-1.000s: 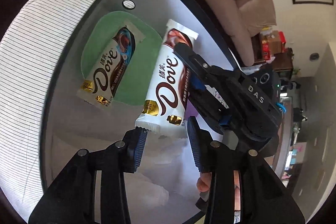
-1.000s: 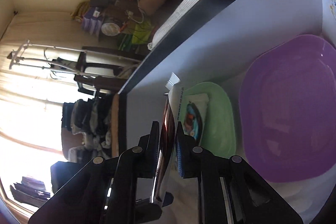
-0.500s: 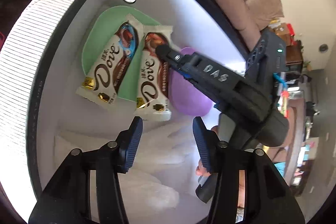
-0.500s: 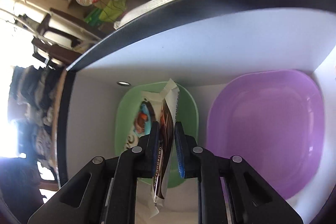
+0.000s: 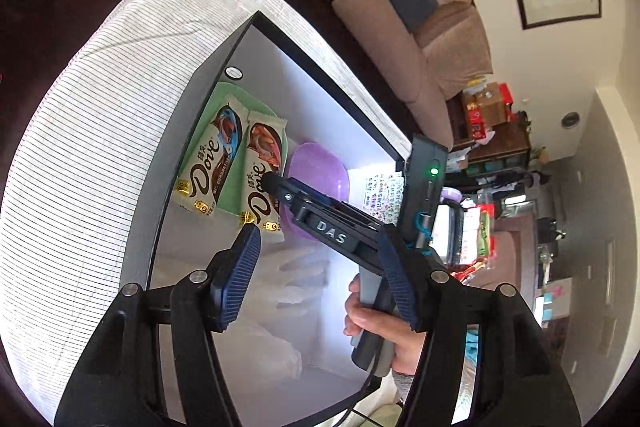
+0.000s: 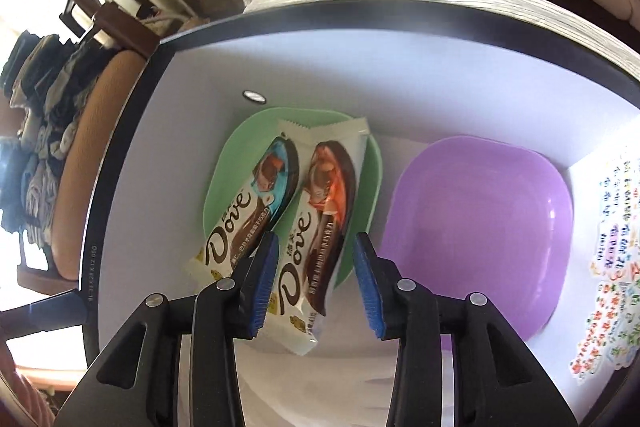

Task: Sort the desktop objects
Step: 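Lower the Dove bar onto the mint-green plate beside the first bar, then open the left gripper and withdraw both grippers from the box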

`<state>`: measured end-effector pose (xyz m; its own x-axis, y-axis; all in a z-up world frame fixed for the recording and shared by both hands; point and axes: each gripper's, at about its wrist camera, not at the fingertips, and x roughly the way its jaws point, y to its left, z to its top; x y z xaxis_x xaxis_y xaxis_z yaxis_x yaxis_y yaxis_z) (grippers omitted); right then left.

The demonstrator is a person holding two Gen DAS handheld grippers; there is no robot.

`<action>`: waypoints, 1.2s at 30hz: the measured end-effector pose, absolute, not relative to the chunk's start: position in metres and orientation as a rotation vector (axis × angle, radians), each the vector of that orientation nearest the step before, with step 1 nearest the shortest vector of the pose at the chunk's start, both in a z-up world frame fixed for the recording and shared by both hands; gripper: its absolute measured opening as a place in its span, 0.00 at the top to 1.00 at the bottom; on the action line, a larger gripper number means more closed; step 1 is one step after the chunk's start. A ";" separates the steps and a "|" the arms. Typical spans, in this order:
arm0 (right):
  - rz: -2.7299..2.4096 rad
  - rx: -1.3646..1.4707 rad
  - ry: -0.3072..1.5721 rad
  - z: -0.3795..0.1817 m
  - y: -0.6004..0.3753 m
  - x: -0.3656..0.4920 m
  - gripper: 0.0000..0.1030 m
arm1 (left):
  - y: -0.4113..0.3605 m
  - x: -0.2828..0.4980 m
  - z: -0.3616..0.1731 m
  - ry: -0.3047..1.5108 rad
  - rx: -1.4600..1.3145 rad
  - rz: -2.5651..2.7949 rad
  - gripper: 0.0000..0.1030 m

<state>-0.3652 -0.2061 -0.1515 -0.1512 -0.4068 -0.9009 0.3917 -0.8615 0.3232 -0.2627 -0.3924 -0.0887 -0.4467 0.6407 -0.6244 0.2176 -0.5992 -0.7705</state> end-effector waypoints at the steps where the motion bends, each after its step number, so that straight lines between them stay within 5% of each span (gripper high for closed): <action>1: -2.053 1.615 -0.005 -0.154 -0.209 -0.364 0.62 | -0.397 -0.264 -0.090 -1.222 -1.462 2.123 0.43; 9: -2.065 1.648 0.082 -0.158 -0.231 -0.360 0.62 | -0.391 -0.274 -0.100 -1.238 -1.463 2.082 0.42; 15: -2.109 1.535 -0.020 -0.122 -0.200 -0.365 0.62 | -0.385 -0.274 -0.098 -1.221 -1.451 2.088 0.37; 17: -2.099 1.495 -0.023 -0.106 -0.186 -0.362 0.61 | -0.380 -0.273 -0.096 -1.210 -1.452 2.089 0.30; 18: -2.097 1.471 -0.020 -0.097 -0.179 -0.358 0.60 | -0.376 -0.272 -0.095 -1.205 -1.449 2.087 0.17; 19: -2.090 1.449 -0.016 -0.090 -0.174 -0.356 0.49 | -0.373 -0.272 -0.094 -1.199 -1.448 2.091 0.06; 20: -2.083 1.427 -0.005 -0.084 -0.170 -0.352 0.27 | -0.369 -0.271 -0.092 -1.195 -1.438 2.094 0.01; 22: -2.116 1.400 0.074 -0.077 -0.161 -0.347 0.11 | -0.364 -0.271 -0.086 -1.182 -1.428 2.096 0.00; 25: -2.098 1.386 0.135 -0.075 -0.161 -0.346 0.00 | -0.354 -0.268 -0.075 -1.126 -1.454 2.163 0.00; 36: -2.142 1.182 0.308 -0.060 -0.149 -0.283 0.00 | -0.310 -0.201 -0.024 -0.746 -1.413 2.530 0.00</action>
